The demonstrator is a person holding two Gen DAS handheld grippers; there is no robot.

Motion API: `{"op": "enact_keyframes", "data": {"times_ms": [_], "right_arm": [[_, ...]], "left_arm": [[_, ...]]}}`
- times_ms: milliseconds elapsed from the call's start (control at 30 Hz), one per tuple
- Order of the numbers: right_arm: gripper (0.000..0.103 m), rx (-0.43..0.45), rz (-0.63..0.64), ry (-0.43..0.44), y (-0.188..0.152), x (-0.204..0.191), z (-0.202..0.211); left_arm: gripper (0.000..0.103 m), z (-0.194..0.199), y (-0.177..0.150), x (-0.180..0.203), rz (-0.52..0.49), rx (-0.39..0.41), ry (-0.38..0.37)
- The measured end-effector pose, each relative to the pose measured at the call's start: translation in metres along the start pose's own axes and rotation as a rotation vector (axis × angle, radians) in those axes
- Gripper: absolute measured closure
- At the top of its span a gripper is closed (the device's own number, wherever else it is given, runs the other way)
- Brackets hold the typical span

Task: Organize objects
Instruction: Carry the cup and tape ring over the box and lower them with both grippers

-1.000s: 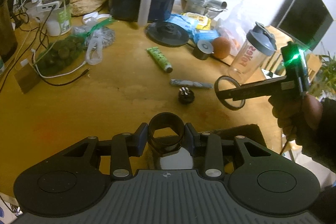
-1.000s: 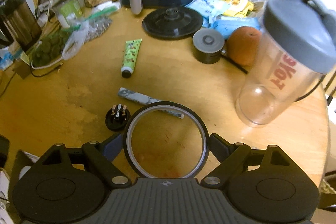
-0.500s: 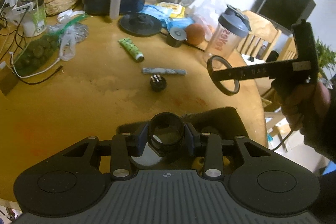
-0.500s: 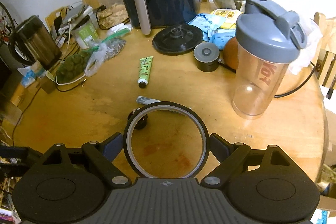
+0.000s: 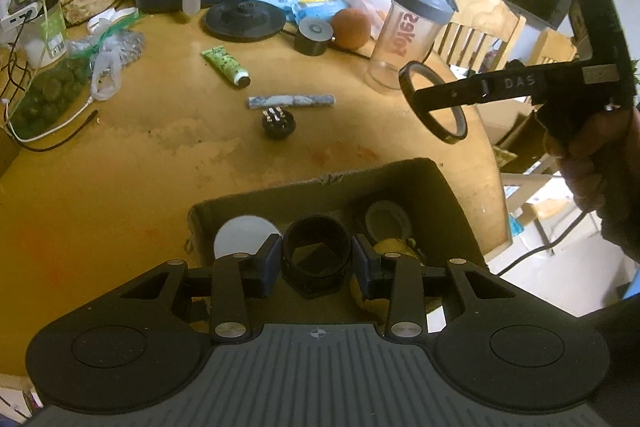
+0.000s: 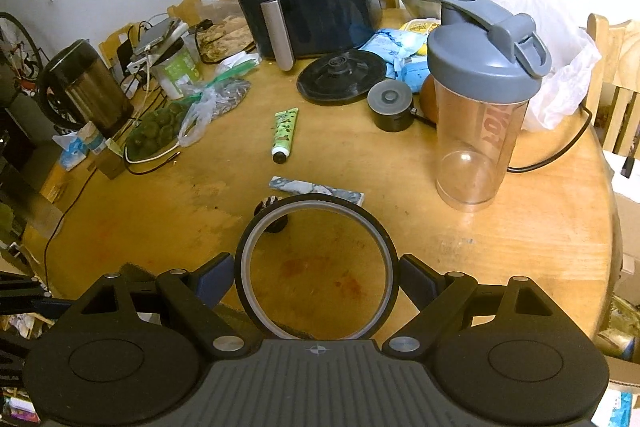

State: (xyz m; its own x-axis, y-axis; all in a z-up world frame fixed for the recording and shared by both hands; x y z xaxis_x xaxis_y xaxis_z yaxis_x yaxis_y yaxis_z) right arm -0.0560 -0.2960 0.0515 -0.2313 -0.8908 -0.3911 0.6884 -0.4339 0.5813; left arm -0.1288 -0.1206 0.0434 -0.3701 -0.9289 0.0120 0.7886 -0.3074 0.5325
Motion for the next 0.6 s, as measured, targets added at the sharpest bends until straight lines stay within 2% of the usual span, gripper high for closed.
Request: {"op": "enact_keyframes", "data": {"times_ms": [233, 333, 600], "right_arm": [[0.014, -0.007, 0.016, 0.035, -0.008, -0.004, 0.006], [0.014, -0.015, 0.017, 0.047, -0.013, -0.007, 0.005], [0.014, -0.046, 0.038, 0.096, -0.029, -0.023, 0.004]], "left_arm": [[0.064, -0.008, -0.013, 0.004, -0.01, -0.067, 0.071], [0.056, -0.005, -0.017, 0.007, -0.008, -0.06, 0.079], [0.054, 0.004, -0.016, 0.01, 0.018, -0.02, 0.1]]}}
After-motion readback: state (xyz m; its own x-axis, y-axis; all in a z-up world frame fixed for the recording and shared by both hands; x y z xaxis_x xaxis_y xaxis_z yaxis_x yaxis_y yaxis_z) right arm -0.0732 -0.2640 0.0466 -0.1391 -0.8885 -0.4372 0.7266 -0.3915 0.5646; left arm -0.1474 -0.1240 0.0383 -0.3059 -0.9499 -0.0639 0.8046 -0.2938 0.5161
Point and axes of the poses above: each gripper's, at about its wrist camera, not at the fingertips, and z roughly against the way its jaws point, x to its right, y to its top, the point moved 6 cm from there along -z, roughly the way its jaws point, and after that the axes turned 4 degrees about y, right-handed, at the moved point
